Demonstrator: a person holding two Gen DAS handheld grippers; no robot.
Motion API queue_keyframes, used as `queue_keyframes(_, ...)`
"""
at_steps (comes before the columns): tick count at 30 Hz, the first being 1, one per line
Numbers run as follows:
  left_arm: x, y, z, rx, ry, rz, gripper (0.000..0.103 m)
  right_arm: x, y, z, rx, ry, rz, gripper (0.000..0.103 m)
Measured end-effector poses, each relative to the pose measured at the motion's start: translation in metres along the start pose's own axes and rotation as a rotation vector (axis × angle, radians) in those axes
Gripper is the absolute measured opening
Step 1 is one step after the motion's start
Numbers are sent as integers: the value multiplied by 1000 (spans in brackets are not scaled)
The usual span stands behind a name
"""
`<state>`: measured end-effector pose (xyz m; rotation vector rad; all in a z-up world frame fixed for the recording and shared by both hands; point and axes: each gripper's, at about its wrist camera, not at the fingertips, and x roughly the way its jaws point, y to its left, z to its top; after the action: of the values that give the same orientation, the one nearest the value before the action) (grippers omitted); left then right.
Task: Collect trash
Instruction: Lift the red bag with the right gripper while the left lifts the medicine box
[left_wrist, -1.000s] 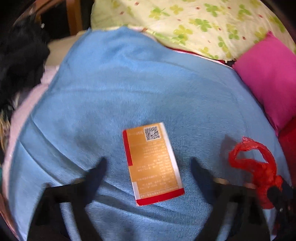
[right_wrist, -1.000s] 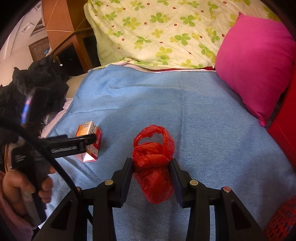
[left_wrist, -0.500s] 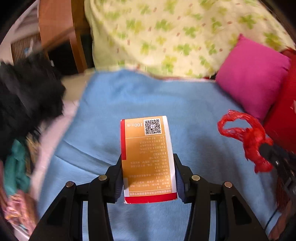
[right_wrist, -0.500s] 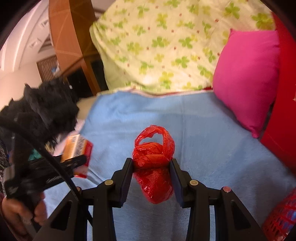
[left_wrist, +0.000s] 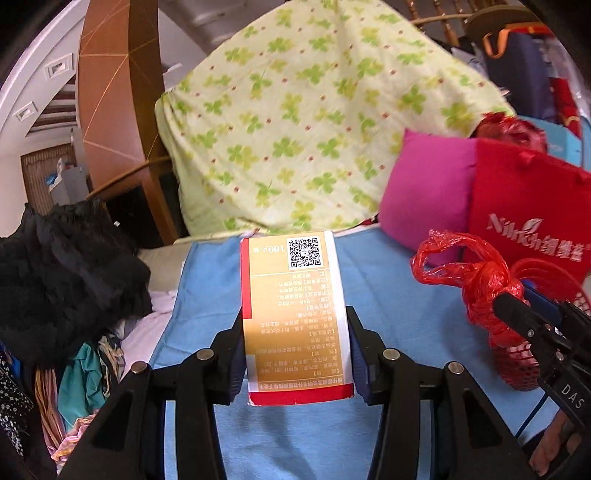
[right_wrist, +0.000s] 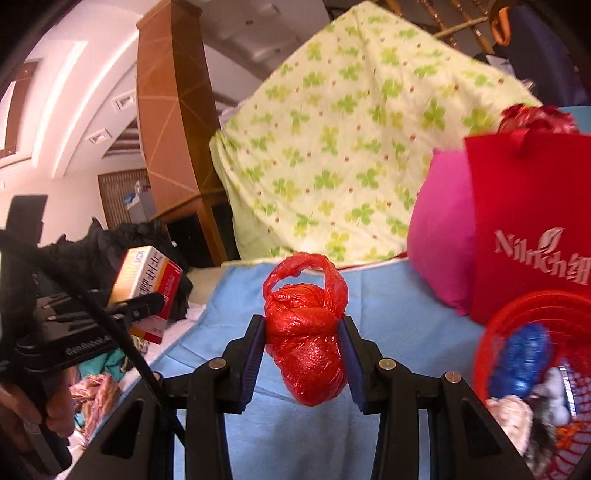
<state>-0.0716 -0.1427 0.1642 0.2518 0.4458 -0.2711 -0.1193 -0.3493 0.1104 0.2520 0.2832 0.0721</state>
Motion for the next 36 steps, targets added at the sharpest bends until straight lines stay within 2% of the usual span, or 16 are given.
queue_keyframes(5,-24,-12,4,14,-48,-15,49,-32,0,11,-6,-24,-22,43)
queue_keyframes(15,-44,-19,4,17,-73,-36,49,-70,7,27,-4,-57,-36,43)
queue_keyframes(36,-72,-30,-2,42,-97,-49,50,-106,9,33,11,-100,-59,43)
